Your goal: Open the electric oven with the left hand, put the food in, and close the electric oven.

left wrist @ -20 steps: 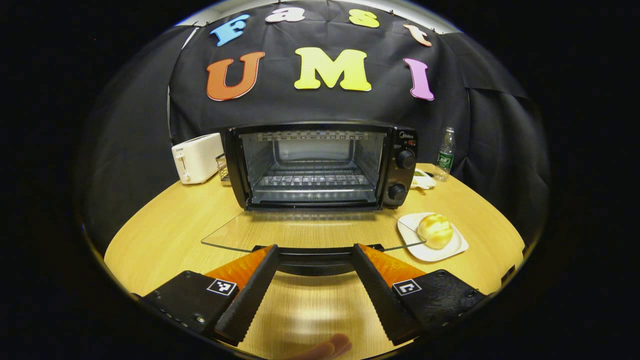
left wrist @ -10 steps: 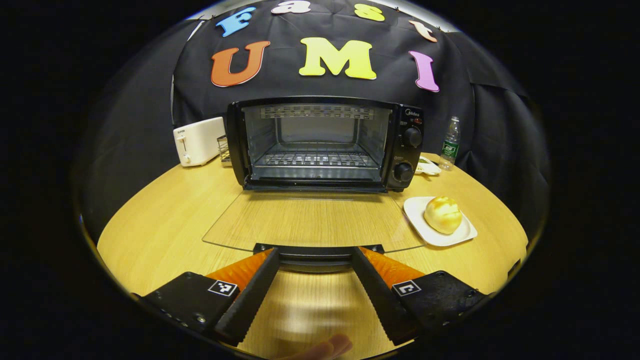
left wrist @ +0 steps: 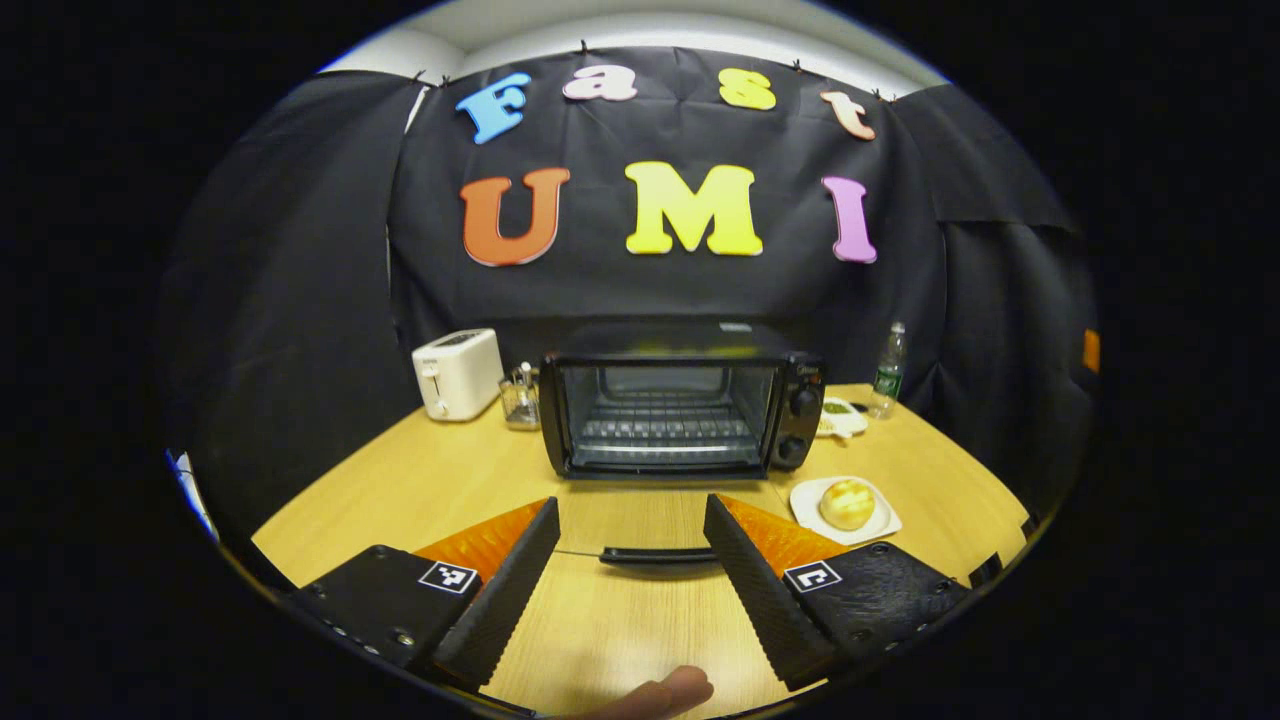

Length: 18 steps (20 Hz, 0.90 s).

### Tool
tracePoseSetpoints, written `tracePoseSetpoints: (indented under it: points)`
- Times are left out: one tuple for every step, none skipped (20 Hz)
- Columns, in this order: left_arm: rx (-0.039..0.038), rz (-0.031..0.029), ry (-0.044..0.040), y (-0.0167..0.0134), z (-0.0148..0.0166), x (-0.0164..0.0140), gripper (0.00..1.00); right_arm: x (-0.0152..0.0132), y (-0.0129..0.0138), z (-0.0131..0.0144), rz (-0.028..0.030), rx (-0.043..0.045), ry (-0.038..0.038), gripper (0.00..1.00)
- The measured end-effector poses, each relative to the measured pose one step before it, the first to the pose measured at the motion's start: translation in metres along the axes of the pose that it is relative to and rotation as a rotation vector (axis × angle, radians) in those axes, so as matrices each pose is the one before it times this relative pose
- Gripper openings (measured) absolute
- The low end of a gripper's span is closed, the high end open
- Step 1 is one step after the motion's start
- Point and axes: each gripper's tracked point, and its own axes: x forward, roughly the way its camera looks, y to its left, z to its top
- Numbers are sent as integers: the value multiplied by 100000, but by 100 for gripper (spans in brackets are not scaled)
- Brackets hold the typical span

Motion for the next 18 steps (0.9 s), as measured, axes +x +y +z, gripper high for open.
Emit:
tracePoseSetpoints:
  points:
    - [-890, -925, -3495, 126, 2013, -1322, 96, 552, 244, -421, 477, -11, 142, 95]
    - [-1117, -334, -3743, 168, 2068, -1468, 96, 519, 594, -476, 1304, 10, 168, 100]
    - [-979, 128, -3982, 327, 2515, -1292, 96, 635, 576, -430, 1098, 42, 436, 100]
    - [633, 486, -3351, 358, 2238, -1157, 95, 740, 445, -781, 971, 166, 684, 100]
    - [931, 1042, -3486, 466, 2125, -1265, 96, 805, 597, -705, 1067, 103, 966, 95]
    - [895, 648, -3220, 346, 1887, -1063, 96, 829, 643, -883, 1182, -265, 1373, 95]
    - [97, 1379, -1905, 495, 1427, -868, 96, 875, 667, -728, 1139, -286, 1336, 95]
    - [222, 1014, -2468, 540, 1196, -614, 96, 929, 640, -904, 1208, -447, 759, 100]
    - [-482, 729, -2416, 263, 1167, -735, 96, 986, 677, -805, 765, -701, 1689, 95]
    - [-916, -756, -1497, 103, 862, -292, 95, 1150, 670, -860, 1244, -736, 774, 95]
    - [-1525, -1171, 595, -70, 438, -579, 96, 1315, 862, -1002, 1421, -689, 2275, 95]
    - [-1413, -319, -311, 171, 403, -642, 96, 1375, 777, -1499, 1391, -398, 2647, 95]
    - [-316, 271, -1688, 405, 770, -425, 96, 1461, 758, -1464, 1495, 7, 3629, 95]
    - [489, 1453, -1407, 669, 433, -327, 96, 1608, 730, -1482, 1467, 28, 3198, 100]
    - [364, 1507, -1296, 518, 403, -208, 96, 1552, 572, -1278, 1256, -426, 3122, 100]
    - [230, 16, -1101, -17, 272, -404, 96, 1510, 34, -1164, -574, -732, 2413, 96]
    - [296, -175, -689, -82, 220, -67, 95, 1400, -52, -813, -84, -383, 1947, 95]
    - [622, -467, -886, -55, 325, -293, 95, 1209, 219, -825, 350, 251, 2086, 100]
